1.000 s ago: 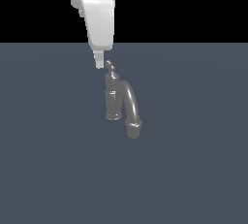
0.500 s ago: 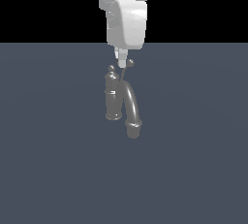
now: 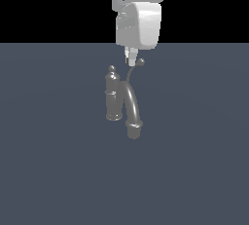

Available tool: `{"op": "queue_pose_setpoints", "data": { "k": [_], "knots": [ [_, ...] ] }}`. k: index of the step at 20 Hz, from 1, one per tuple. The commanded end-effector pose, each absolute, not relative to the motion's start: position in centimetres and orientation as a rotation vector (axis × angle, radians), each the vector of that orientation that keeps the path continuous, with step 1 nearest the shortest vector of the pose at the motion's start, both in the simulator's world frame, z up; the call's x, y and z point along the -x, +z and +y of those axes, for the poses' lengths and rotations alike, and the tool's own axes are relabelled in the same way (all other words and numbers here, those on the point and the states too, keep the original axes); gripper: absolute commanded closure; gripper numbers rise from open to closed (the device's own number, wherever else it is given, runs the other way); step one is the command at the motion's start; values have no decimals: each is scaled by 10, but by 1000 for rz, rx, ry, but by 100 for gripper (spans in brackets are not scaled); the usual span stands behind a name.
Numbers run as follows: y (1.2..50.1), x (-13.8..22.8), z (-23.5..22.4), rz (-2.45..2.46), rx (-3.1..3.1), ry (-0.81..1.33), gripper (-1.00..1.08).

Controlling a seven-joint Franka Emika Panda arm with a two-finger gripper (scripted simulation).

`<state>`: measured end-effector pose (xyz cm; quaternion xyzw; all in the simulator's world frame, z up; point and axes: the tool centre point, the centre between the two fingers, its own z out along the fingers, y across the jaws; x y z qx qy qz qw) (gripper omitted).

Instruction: Turn on the faucet by rotating a designated handle.

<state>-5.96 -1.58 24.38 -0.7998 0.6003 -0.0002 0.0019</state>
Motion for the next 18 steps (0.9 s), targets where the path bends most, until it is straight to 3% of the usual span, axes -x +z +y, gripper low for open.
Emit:
{"op": "queue_pose_setpoints", "data": {
  "k": [1, 18],
  "knots": [
    [244, 53, -25, 1897, 2500, -2, 108],
    [243, 7, -60, 1918, 2486, -1, 108]
  ]
}}
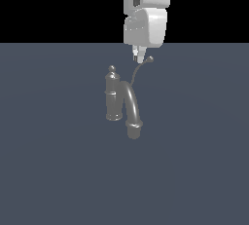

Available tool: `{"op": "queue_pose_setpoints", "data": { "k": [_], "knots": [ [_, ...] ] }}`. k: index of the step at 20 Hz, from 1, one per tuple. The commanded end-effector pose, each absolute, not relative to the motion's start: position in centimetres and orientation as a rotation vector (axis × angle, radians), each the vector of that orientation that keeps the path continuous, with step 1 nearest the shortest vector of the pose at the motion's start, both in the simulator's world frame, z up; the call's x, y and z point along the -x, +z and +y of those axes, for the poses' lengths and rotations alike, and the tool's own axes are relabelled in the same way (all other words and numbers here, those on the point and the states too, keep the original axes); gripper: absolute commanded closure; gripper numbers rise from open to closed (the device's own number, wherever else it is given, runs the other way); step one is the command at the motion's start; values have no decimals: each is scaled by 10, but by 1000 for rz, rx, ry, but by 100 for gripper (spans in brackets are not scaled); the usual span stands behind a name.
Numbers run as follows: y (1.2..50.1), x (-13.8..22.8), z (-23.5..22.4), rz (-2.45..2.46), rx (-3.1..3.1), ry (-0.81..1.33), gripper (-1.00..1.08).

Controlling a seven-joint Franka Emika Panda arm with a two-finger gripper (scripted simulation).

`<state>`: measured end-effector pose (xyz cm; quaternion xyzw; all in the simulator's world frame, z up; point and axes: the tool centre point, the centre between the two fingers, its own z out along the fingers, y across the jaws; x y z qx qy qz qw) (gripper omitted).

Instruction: Turn on the faucet by rotating a designated handle.

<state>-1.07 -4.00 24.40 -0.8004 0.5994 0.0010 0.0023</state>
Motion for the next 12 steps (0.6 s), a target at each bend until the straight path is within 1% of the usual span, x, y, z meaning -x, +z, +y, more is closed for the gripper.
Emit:
{"op": "queue_pose_setpoints", "data": {
  "k": [1, 12],
  "knots": [
    [243, 5, -62, 1919, 2485, -1, 108],
    [242, -21, -82, 1932, 2477, 0, 108]
  ]
}}
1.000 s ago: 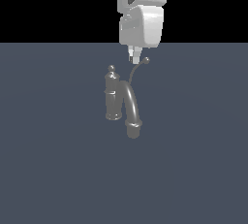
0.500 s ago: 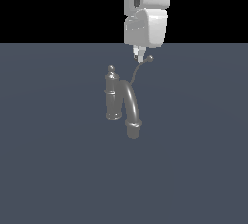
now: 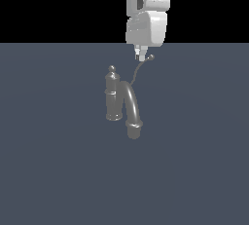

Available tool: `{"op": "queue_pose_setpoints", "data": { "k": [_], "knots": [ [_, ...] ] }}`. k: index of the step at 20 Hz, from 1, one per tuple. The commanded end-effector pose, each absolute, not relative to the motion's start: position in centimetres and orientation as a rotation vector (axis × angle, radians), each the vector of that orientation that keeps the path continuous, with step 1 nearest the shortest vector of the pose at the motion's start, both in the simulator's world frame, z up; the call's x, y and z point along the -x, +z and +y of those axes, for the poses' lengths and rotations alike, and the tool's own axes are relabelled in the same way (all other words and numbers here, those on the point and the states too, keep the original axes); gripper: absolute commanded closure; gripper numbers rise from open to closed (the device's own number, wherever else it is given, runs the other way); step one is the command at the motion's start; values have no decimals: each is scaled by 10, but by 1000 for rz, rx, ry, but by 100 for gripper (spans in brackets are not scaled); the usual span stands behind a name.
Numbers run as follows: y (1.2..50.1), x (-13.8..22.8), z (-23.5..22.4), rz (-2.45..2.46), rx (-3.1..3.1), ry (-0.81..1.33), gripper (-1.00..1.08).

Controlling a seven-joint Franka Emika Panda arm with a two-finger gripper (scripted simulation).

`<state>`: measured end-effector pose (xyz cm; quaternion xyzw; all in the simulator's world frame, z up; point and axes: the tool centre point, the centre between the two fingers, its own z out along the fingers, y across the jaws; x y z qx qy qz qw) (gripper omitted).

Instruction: Turn on the faucet by rotating a designated handle.

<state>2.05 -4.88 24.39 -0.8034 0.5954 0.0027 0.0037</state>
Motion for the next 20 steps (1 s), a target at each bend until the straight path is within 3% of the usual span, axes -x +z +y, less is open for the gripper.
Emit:
{"op": "queue_pose_setpoints", "data": {
  "k": [1, 20],
  "knots": [
    [244, -21, -49, 1865, 2516, 11, 108],
    [243, -75, -50, 1903, 2494, 5, 108]
  ]
}}
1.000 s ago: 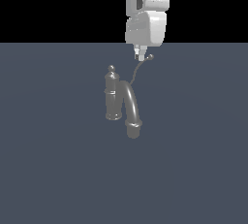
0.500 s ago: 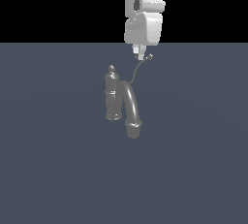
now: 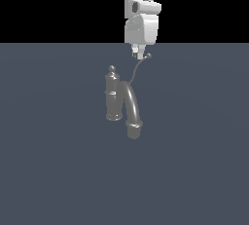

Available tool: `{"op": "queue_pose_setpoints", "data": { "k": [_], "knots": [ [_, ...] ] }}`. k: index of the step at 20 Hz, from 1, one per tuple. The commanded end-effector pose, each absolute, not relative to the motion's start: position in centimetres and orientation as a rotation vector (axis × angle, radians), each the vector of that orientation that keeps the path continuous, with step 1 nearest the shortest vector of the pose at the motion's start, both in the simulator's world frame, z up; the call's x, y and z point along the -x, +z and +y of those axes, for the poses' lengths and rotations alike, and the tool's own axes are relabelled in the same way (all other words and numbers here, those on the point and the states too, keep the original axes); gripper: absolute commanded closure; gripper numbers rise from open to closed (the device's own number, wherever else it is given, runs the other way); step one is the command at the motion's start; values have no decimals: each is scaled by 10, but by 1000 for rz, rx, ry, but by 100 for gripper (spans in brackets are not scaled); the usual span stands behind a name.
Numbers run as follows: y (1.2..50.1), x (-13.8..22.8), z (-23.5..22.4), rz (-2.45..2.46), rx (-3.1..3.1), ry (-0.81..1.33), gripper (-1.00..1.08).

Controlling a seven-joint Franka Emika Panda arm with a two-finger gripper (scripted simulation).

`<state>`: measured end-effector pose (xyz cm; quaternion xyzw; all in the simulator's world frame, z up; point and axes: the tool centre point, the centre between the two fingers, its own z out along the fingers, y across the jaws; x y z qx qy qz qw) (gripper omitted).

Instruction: Turn on the faucet by rotating a designated handle.

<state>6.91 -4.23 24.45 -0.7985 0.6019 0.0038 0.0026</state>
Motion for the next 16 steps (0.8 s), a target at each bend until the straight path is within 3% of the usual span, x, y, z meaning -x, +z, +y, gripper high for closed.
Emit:
{"op": "queue_pose_setpoints", "data": {
  "k": [1, 16],
  "knots": [
    [243, -78, -50, 1905, 2493, 5, 108],
    [242, -113, -52, 1930, 2478, 0, 108]
  ]
}}
